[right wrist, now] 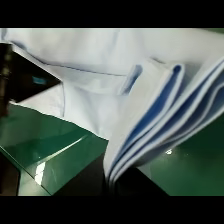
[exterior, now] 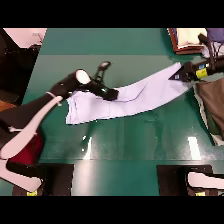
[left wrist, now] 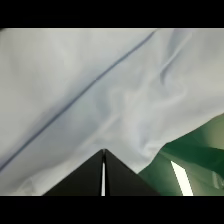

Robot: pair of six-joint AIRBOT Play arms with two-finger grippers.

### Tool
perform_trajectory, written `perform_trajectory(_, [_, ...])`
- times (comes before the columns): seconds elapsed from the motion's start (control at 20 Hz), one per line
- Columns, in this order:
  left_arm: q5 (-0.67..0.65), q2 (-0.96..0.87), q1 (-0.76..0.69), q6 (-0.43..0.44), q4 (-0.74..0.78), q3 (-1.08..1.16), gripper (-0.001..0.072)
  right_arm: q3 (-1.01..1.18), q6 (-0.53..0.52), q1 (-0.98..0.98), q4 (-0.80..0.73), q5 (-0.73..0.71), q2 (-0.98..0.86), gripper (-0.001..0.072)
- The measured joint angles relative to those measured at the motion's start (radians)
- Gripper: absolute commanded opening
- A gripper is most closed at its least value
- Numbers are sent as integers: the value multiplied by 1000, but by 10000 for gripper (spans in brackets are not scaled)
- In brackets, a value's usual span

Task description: Fold the shirts.

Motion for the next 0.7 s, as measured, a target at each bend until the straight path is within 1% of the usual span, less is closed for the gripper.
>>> perform_trajectory(0.15, [-6,-83,-78,0,-13,55,31,101,40,61,0,-4,7,20])
perform_trajectory(0.3, [-7,-128,-133,0,-26,76,31,175,69,106,0,-13,10,20])
perform_trajectory(0.5, [20,-149,-159,0,-31,85,31,216,86,159,0,-29,11,20])
perform_trajectory(0.7, [25,-145,-152,1,-33,93,30,227,77,216,0,-48,11,20])
